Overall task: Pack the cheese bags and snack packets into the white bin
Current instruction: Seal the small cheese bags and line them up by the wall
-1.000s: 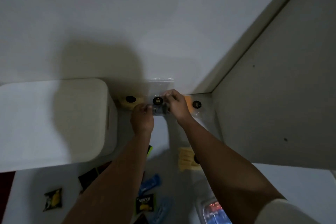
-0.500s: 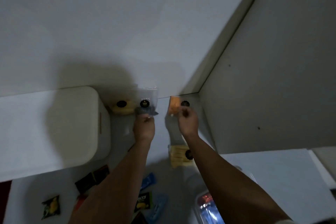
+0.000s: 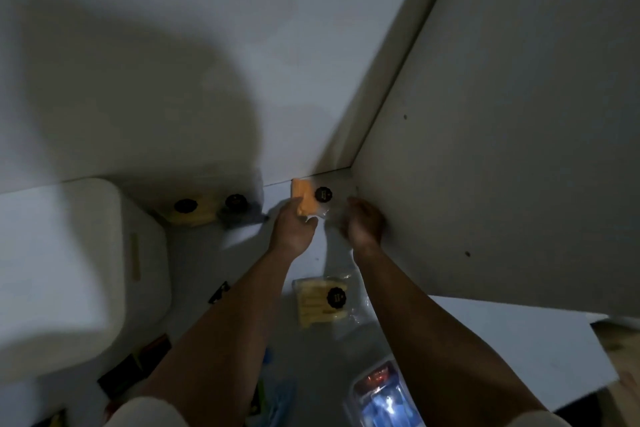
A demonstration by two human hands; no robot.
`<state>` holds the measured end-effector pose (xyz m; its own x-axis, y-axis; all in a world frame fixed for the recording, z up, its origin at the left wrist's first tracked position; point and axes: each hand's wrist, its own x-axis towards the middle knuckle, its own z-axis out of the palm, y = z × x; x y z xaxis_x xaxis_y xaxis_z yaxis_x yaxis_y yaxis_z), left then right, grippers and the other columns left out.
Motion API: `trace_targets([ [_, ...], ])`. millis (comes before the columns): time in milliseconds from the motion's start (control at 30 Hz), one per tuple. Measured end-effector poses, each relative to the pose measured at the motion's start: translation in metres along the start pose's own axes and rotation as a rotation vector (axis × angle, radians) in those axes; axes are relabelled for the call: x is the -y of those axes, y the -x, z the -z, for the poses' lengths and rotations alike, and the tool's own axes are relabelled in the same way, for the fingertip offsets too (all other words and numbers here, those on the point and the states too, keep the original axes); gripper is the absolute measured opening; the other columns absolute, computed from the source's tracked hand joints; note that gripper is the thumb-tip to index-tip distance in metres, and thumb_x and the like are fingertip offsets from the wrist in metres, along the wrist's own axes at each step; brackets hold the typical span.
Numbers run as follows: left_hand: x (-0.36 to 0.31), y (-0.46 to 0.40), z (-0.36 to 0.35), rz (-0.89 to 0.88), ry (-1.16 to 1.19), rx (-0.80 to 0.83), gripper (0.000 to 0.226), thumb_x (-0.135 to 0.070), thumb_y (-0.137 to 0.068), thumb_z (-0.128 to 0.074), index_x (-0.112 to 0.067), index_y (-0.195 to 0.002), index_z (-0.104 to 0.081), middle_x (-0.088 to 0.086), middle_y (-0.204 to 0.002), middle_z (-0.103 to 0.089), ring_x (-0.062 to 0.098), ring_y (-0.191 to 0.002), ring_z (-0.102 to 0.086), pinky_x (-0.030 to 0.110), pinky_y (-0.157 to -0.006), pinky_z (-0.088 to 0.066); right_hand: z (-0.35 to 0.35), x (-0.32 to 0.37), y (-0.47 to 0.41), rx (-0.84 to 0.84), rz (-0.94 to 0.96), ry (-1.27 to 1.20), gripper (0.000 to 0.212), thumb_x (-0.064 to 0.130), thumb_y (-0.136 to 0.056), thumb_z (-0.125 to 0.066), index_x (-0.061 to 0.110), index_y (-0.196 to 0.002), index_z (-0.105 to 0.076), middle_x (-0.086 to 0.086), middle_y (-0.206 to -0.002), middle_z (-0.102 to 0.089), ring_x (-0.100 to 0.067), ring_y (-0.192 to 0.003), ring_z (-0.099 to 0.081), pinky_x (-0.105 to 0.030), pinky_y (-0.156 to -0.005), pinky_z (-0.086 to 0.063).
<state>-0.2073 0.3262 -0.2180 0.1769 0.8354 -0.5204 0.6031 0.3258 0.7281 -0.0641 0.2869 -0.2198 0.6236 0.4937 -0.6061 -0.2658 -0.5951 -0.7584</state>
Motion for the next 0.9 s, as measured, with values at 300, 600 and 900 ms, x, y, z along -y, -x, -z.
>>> trace_targets([
  [300,-0.005,0.013,0.012,-0.032,-0.070,-0.011,0.036,-0.016,-0.092,-0.069,-0.006,-0.126,-0.064,0.004,-0.121,-0.062,0.024,-0.111,-0.063,0.040,-0.099,-0.053,0.001,0.022,0.018,0.029,0.151,0.076,0.019,0.015,-0.096,-0.061,0.026,-0.091,-0.075,-0.004,-0.094,-0.075,-0.020,-0.081,-0.071,-0.038,-0.072,-0.062],
  [600,-0.031,0.110,0.066,-0.086,0.274,-0.002,0.044,-0.062,-0.079,-0.066,-0.019,-0.074,-0.055,0.022,-0.084,-0.069,0.037,-0.087,-0.071,0.053,-0.088,-0.057,0.027,0.024,0.125,0.247,0.592,0.256,0.013,0.015,-0.090,-0.070,0.026,-0.093,-0.077,0.007,-0.083,-0.075,-0.009,-0.075,-0.070,-0.037,-0.076,-0.059],
  [900,0.010,0.230,0.096,-0.075,0.296,0.065,0.021,-0.020,-0.100,-0.055,-0.001,-0.096,-0.064,0.020,-0.085,-0.073,0.031,-0.081,-0.077,0.051,-0.082,-0.063,0.050,-0.022,0.251,0.268,0.872,0.505,0.021,0.026,-0.089,-0.074,0.020,-0.108,-0.079,0.005,-0.097,-0.079,-0.003,-0.081,-0.073,-0.029,-0.078,-0.060],
])
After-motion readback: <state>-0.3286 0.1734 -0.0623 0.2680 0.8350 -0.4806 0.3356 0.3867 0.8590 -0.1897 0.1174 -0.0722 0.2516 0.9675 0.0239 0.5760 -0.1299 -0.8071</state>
